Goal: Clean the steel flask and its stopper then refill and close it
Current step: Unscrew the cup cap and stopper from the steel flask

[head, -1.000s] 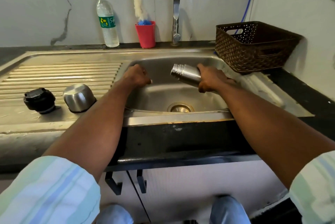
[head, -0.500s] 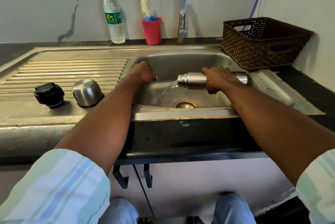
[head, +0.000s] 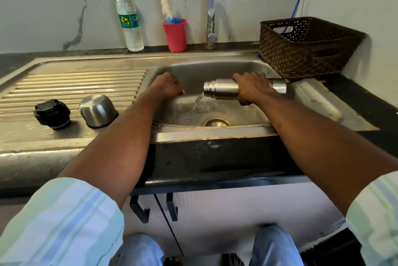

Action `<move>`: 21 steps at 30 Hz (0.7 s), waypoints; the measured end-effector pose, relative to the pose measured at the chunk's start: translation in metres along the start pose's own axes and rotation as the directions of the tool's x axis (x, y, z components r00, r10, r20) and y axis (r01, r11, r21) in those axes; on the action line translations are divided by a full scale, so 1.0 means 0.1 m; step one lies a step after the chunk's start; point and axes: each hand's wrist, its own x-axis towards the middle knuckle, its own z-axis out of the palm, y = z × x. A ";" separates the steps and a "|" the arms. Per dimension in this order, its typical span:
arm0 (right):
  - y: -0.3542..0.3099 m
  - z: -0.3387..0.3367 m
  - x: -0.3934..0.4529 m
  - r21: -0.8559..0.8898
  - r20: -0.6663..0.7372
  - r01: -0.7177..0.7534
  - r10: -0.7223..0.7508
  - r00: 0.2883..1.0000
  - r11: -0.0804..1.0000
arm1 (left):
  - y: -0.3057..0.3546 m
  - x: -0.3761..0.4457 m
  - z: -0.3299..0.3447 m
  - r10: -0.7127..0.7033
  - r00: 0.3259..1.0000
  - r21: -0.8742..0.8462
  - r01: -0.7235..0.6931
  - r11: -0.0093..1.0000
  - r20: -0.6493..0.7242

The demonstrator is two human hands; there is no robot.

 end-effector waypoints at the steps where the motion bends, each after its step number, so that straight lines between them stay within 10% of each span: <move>1: -0.02 0.00 0.00 0.006 -0.006 0.013 -0.013 1.000 1.000 | 0.01 -0.01 0.00 -0.004 1.000 0.007 0.004 1.000 -0.001; 21: -0.16 -0.03 -0.03 -0.222 -0.137 0.124 -0.157 0.978 0.967 | 0.09 -0.15 -0.07 0.015 0.999 0.003 -0.014 1.000 -0.030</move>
